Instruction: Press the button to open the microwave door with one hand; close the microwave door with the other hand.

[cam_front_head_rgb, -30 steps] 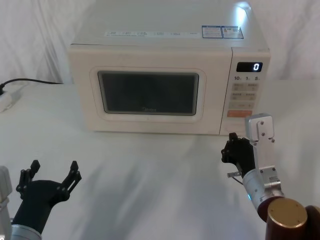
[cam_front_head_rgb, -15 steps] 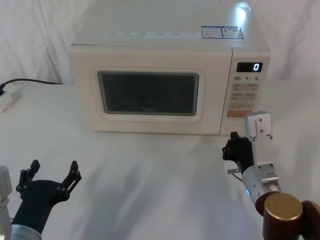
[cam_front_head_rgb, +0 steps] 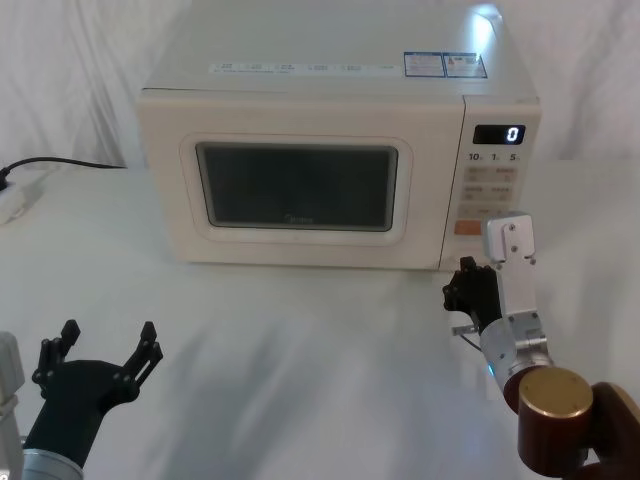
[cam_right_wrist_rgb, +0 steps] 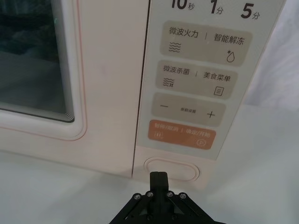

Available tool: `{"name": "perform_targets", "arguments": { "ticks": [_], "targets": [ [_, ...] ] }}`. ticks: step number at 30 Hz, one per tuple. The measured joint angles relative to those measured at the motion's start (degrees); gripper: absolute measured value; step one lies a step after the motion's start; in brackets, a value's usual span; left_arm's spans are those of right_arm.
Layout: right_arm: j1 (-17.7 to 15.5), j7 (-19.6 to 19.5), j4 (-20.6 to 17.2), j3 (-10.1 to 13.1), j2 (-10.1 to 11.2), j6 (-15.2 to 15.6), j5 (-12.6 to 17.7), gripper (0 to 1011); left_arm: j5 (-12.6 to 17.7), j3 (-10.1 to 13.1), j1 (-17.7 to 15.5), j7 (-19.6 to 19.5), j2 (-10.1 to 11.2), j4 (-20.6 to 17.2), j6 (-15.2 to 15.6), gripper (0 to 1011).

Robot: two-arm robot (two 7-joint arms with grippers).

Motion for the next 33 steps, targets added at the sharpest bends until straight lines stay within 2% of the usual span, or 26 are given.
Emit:
{"name": "perform_targets", "arguments": {
  "ticks": [11, 33],
  "targets": [
    [2.49, -1.31, 3.29, 0.68, -0.19, -0.41, -1.35, 0, 0.0, 0.0, 0.0, 0.0, 0.0, 0.0, 0.0, 1001],
    [3.31, -2.49, 4.35, 1.5, -0.81, 0.2, -3.33, 0, 0.0, 0.0, 0.0, 0.0, 0.0, 0.0, 0.0, 1001]
  ]
}}
